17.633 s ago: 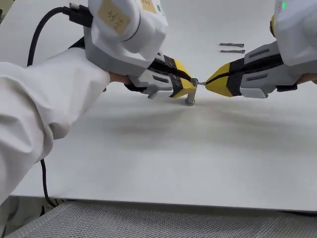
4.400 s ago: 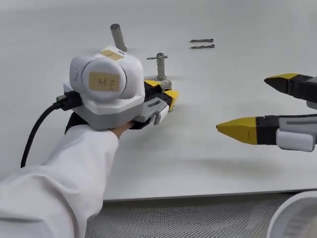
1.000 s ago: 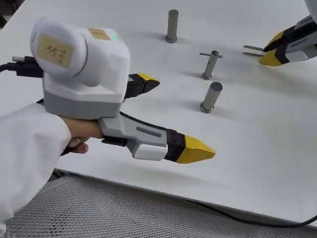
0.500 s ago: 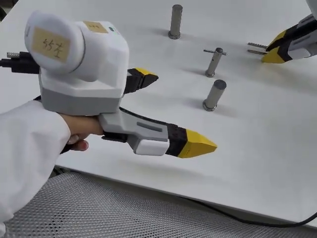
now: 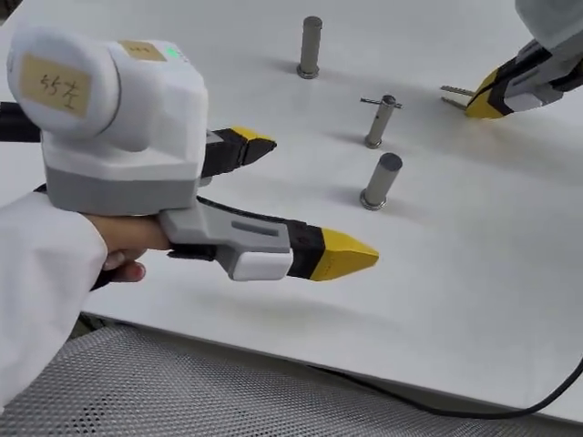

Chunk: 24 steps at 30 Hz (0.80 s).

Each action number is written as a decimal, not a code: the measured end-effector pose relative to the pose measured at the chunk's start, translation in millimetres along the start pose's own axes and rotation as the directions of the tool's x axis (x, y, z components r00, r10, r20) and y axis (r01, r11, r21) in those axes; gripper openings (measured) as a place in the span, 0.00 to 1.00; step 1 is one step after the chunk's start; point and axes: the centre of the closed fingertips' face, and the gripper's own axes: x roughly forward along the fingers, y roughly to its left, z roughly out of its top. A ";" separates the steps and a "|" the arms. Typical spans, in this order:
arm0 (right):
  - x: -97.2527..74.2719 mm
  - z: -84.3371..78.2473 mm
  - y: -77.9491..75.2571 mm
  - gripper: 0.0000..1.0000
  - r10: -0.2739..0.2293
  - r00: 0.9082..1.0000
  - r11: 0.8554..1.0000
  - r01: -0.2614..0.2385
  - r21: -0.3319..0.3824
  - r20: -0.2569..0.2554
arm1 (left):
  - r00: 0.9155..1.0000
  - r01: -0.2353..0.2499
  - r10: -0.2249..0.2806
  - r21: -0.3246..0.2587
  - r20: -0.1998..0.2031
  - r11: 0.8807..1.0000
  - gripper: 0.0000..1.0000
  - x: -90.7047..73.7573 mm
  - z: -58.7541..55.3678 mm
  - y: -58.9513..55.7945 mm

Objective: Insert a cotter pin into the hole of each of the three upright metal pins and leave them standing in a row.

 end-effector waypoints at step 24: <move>-10.7 -0.1 -1.7 0.00 -0.044 0.999 0.996 0.045 -0.074 0.023 | 1.000 -0.023 0.023 -0.024 0.006 0.999 0.86 -10.5 0.4 13.3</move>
